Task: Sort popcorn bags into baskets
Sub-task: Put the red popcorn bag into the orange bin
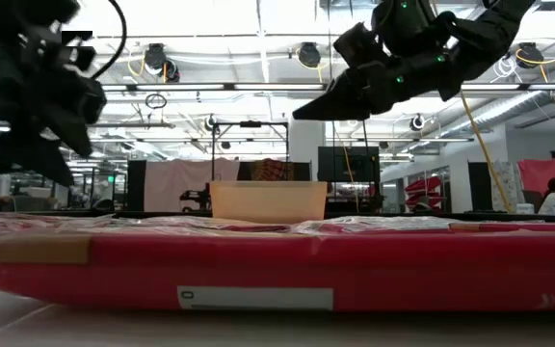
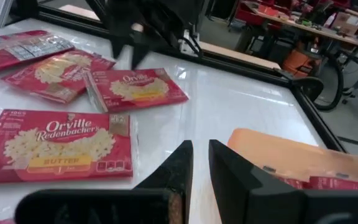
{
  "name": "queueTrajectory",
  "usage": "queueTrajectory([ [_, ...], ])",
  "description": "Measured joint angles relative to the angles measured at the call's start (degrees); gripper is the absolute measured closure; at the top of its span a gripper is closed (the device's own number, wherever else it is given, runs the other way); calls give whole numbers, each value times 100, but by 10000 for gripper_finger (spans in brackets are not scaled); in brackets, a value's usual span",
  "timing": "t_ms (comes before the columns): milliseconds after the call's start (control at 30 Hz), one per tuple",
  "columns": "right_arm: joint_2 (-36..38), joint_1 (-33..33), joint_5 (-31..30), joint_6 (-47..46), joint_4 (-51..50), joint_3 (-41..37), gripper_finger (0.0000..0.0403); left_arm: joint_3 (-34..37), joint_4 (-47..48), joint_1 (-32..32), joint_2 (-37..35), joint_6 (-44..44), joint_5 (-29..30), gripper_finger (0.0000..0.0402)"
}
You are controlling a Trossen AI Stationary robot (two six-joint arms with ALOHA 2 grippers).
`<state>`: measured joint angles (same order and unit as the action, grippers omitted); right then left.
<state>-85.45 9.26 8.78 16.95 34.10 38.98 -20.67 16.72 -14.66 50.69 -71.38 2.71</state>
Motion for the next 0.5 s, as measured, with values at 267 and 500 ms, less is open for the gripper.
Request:
queueTrajectory([
  [267,-2,-2,0,12,51,-74,358,0,245,-1222,-32,-1768,30,186],
  [500,-2,-2,2,24,119,-74,358,0,813,-1885,344,-3220,489,186],
])
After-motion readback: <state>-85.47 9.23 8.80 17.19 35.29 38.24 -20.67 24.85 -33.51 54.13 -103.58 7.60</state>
